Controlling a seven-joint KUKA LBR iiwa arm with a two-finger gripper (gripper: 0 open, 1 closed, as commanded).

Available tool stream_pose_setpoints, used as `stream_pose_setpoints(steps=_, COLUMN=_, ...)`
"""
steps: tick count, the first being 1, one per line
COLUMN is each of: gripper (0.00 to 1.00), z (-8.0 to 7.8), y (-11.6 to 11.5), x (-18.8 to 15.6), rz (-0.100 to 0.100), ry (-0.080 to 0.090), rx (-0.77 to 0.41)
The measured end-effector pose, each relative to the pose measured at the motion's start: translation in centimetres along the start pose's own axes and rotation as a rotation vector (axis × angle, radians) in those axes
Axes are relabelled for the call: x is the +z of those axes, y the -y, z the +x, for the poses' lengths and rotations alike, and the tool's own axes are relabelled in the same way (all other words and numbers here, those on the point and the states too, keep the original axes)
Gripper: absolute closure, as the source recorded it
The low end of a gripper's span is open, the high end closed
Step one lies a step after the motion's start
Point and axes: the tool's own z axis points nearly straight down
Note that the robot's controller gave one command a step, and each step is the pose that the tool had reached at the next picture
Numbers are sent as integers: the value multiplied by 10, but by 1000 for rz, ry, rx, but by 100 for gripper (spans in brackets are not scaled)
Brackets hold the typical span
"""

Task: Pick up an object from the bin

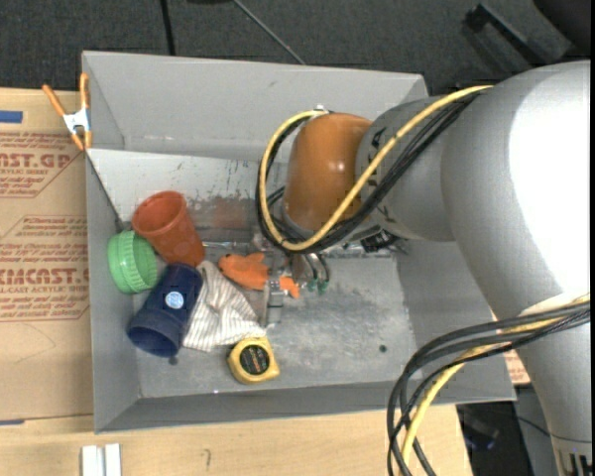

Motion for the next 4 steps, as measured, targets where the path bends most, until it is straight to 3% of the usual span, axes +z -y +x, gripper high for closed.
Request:
stream_pose_setpoints(steps=1, gripper=0, z=9, y=3, x=-39, rz=2, ry=-3, rx=-80)
stream_pose_setpoints(steps=2, gripper=0, z=0, y=-1, x=2, rz=-1, ry=0, rx=0)
stream_pose_setpoints(steps=3, gripper=0, z=18, y=-11, x=1, rz=2, ry=0, rx=151)
stream_pose_setpoints(steps=4, gripper=100, z=0, y=-1, x=2, rz=-2, ry=4, rx=0)
